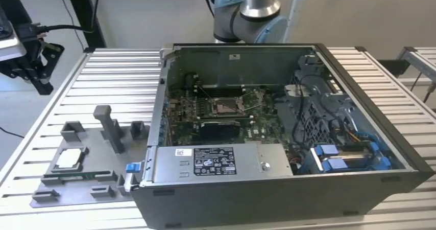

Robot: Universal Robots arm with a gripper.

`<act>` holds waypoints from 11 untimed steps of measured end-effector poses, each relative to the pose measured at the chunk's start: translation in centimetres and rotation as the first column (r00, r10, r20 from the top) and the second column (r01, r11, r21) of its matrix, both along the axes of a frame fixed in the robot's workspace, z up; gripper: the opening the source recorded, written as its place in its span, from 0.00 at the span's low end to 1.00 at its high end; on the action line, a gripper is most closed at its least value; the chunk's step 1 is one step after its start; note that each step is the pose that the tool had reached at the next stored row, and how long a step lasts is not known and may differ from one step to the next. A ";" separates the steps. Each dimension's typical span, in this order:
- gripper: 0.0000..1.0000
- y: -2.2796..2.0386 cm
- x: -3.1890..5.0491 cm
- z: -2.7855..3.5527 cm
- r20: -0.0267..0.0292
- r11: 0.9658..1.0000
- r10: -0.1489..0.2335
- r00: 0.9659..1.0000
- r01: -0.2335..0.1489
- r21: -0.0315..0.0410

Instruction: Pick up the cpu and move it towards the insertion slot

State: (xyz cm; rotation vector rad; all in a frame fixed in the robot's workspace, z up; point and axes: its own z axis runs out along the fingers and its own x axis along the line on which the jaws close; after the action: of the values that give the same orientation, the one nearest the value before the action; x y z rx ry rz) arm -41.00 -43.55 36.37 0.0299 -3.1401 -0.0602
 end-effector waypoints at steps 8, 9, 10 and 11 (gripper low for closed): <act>0.00 -0.03 -0.19 -0.03 0.000 1.000 0.000 1.000 0.000 0.000; 0.00 -0.03 -0.19 -0.03 0.000 1.000 0.000 1.000 0.000 0.000; 0.00 -0.03 -0.20 -0.04 0.000 1.000 0.000 1.000 0.000 0.000; 0.00 -0.03 -0.20 -0.03 0.000 1.000 0.000 1.000 0.000 0.000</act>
State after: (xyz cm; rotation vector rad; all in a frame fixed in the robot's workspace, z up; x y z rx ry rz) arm -41.20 -43.58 36.33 0.0300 -3.1400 -0.0602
